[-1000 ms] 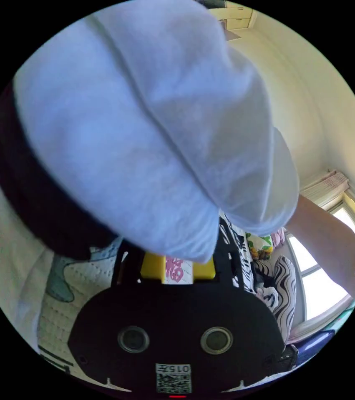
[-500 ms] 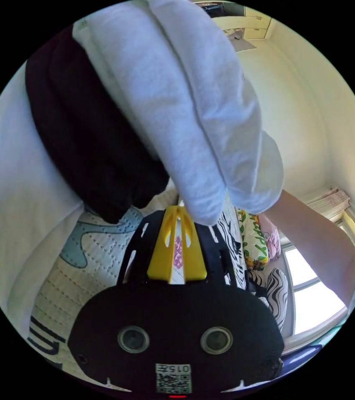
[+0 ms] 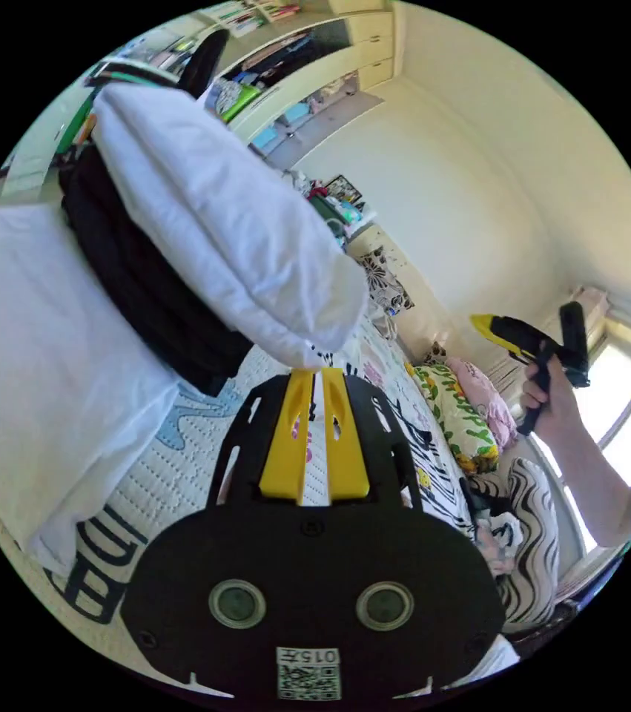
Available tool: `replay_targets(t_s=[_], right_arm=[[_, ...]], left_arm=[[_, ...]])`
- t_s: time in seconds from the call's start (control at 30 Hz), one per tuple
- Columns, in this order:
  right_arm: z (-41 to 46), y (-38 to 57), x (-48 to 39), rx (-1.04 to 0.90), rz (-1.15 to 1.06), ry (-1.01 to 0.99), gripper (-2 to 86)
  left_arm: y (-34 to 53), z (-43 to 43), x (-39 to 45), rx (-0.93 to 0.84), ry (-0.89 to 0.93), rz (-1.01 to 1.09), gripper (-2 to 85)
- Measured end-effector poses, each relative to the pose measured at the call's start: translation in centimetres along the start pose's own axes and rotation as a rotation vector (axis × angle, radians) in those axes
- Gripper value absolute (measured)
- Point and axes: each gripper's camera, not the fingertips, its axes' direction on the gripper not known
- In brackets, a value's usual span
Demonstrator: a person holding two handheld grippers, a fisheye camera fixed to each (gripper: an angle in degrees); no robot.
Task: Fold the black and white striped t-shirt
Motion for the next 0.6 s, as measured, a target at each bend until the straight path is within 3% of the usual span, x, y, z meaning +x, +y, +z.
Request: replay_targets(t_s=[0.07,0.23,0.33,0.43,0.6], right_arm=[[-11.0,7.5,-4.9,0.174,0.014,0.2,-0.4],[-27.5,22.8,-13.2,0.366,0.117,0.554,-0.5],[-33.4,29.7,-15.1,0.26,0.23,0.588,-0.6],[-37.9,36.2,-15.8,0.263,0.387,0.653,-0.7],[-41.8,44.4,-14.6,0.204,0.544,0.436,0.8]], left_arm=[[0.8,-0.5,3.1,0.055,-0.029,0.127,2.1],[2.8,-2.3,11.2,0.143,-0.005,0.335,4.4],[4.6,-4.1,15.9,0.102,0.064,0.437,1.6],[7.2,-4.1,18.5,-0.12,0.071,0.5,0.5],[13.2,-1.4,18.4,-0.595,-0.081,0.548,7.0]])
